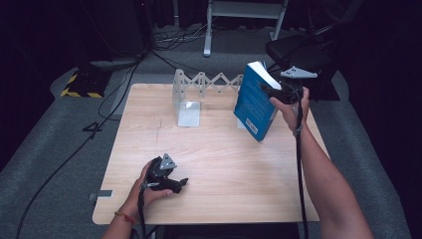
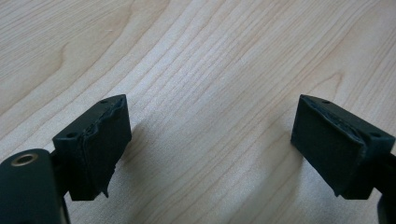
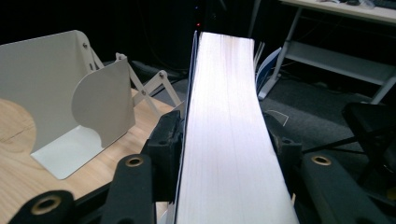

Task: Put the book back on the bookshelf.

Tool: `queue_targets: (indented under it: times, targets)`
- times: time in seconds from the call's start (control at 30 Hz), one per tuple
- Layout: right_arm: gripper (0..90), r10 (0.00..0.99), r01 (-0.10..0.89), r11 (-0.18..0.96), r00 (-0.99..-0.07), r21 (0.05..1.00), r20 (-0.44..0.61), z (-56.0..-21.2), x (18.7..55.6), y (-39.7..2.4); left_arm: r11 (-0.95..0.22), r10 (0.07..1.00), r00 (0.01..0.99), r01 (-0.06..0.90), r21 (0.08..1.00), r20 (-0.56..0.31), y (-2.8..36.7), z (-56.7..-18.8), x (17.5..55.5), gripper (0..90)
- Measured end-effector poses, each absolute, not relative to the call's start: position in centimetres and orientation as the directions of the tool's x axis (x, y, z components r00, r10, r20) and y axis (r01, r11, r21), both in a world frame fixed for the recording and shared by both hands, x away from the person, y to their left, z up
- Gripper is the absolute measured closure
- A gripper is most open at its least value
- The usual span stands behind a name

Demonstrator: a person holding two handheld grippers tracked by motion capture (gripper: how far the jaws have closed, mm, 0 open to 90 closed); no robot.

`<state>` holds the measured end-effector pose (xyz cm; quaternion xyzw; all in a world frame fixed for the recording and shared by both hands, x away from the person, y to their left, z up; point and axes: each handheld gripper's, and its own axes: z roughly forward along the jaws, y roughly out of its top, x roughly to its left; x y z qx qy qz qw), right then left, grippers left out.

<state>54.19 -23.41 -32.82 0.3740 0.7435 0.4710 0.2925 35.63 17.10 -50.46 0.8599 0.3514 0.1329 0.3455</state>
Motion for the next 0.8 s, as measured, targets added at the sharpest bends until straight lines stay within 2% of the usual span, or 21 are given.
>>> queue_targets:
  times: [0.17,0.4,0.8]
  targets:
    - [60.3,0.807,0.328,0.307,-0.587,0.893,-0.061,-32.1,54.4,-23.2,-0.514,0.695,0.719,0.513,0.687,-0.017,17.1,-50.5,35.6,12.6]
    - [61.0,0.798,0.315,0.324,-0.598,0.892,-0.079,-31.8,54.9,-22.9,-0.512,0.694,0.719,0.514,0.688,-0.021,17.1,-50.5,35.7,12.5]
    - [60.7,0.832,0.259,0.327,-0.535,0.909,-0.147,-31.5,55.8,-21.3,-0.531,0.673,0.740,0.497,0.686,-0.015,17.2,-50.4,35.8,12.5]
